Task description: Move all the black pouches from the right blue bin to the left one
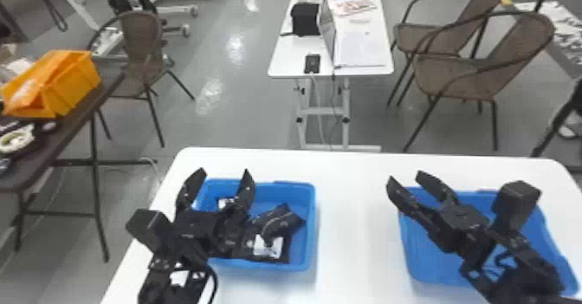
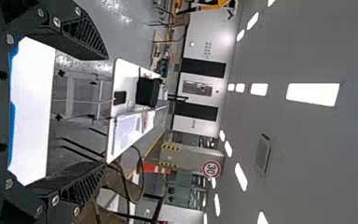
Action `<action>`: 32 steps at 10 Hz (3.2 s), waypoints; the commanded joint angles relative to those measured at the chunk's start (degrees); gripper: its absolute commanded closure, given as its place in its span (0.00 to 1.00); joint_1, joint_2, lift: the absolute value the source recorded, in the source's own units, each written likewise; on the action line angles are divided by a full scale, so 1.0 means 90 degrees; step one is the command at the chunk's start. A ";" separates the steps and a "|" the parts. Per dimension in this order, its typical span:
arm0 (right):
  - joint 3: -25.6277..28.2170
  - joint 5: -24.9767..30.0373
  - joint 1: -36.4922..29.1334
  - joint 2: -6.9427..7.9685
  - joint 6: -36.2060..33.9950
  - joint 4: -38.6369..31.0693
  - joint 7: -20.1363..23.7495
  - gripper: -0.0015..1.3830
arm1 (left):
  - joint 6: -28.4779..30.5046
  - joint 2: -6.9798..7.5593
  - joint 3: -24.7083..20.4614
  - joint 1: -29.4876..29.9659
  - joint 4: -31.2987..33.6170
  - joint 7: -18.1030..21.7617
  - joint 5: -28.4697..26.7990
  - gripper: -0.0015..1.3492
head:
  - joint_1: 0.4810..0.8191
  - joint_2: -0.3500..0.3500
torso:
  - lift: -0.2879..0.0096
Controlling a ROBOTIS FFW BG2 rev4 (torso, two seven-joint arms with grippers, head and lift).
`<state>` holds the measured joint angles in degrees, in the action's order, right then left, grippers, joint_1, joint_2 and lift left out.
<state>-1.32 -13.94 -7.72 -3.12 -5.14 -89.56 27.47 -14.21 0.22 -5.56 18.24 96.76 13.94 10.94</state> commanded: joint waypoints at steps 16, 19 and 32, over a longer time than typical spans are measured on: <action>0.0820 0.1618 -0.3420 0.0352 0.0601 -0.2647 -0.1177 0.34 | -0.0374 -0.0041 0.0022 0.2505 0.1857 -0.1929 -0.1293 0.00 | 0.63 0.66 | 0.97; 0.0820 0.1608 -0.3420 0.0352 0.0601 -0.2647 -0.1217 0.34 | -0.0364 0.0112 0.0188 0.2495 0.1857 -0.2183 -0.1225 0.00 | 0.63 0.64 | 0.97; 0.0801 0.1501 -0.3381 0.0352 0.0630 -0.2627 -0.1295 0.34 | -0.0218 0.0288 0.0296 0.2456 0.1896 -0.2320 -0.1108 0.00 | 0.63 0.62 | 0.97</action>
<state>5.95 -0.41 -38.24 0.00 0.37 -113.13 15.82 -16.18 2.81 -2.89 40.35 113.82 -6.94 0.92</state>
